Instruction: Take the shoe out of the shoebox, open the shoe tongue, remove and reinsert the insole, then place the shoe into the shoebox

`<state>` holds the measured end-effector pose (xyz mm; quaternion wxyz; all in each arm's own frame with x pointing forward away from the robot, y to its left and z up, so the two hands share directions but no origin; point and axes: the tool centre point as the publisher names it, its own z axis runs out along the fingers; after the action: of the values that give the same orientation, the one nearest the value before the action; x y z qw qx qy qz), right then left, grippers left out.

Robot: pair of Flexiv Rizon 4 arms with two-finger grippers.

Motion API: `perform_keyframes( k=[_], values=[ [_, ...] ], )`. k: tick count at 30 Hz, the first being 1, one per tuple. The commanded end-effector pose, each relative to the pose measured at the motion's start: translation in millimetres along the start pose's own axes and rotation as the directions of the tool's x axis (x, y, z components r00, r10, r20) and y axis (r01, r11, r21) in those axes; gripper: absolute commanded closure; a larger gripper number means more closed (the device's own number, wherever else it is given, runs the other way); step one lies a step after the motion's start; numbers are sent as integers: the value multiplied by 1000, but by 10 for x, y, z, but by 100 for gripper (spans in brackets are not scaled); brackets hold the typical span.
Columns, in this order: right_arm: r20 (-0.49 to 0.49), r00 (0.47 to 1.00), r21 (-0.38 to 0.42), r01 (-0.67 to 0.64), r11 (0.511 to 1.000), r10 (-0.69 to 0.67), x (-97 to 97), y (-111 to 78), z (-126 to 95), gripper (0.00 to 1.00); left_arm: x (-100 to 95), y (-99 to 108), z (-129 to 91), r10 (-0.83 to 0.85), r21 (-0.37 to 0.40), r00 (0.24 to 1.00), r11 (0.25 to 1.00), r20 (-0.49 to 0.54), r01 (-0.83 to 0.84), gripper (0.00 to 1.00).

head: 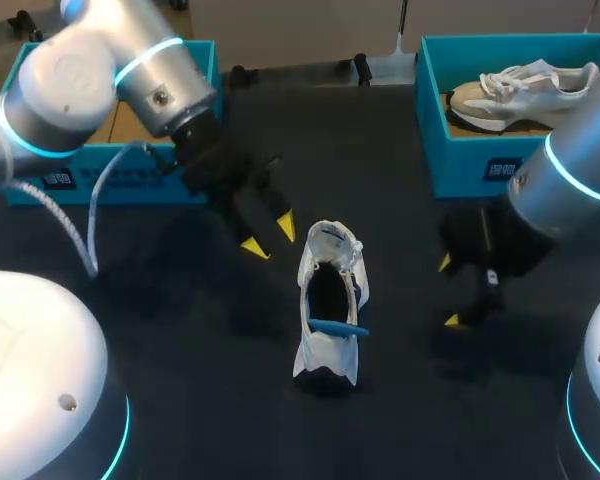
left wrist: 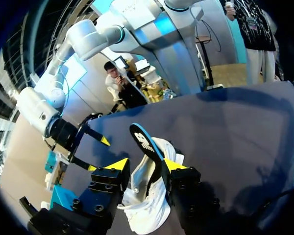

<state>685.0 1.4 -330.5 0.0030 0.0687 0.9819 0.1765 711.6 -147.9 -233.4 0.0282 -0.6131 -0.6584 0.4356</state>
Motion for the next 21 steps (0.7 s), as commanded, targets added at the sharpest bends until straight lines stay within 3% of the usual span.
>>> perform_keyframes(
  k=[1,6,17,19,20,21],
  values=[
    [42,998,17,-53,998,52,51,-327,-339,0,-89,33,-104,7,6,982,1000,-191,-6,55],
    [39,998,17,-56,998,55,42,-493,-423,0,-112,13,-140,20,-13,959,1000,-281,-25,53],
    [39,998,17,-56,998,55,42,-493,-423,0,-95,-50,-204,71,-113,903,985,-425,-131,58],
    [39,998,17,-56,998,55,42,-493,-423,0,-39,-78,-187,61,-124,891,984,-450,-130,69],
    [39,998,17,-56,998,55,42,-493,-423,0,-14,-84,-177,72,-140,881,978,-467,-154,90],
    [39,998,17,-56,998,55,42,-493,-423,0,1,-89,-166,82,-143,877,975,-474,-168,100]
  ],
)
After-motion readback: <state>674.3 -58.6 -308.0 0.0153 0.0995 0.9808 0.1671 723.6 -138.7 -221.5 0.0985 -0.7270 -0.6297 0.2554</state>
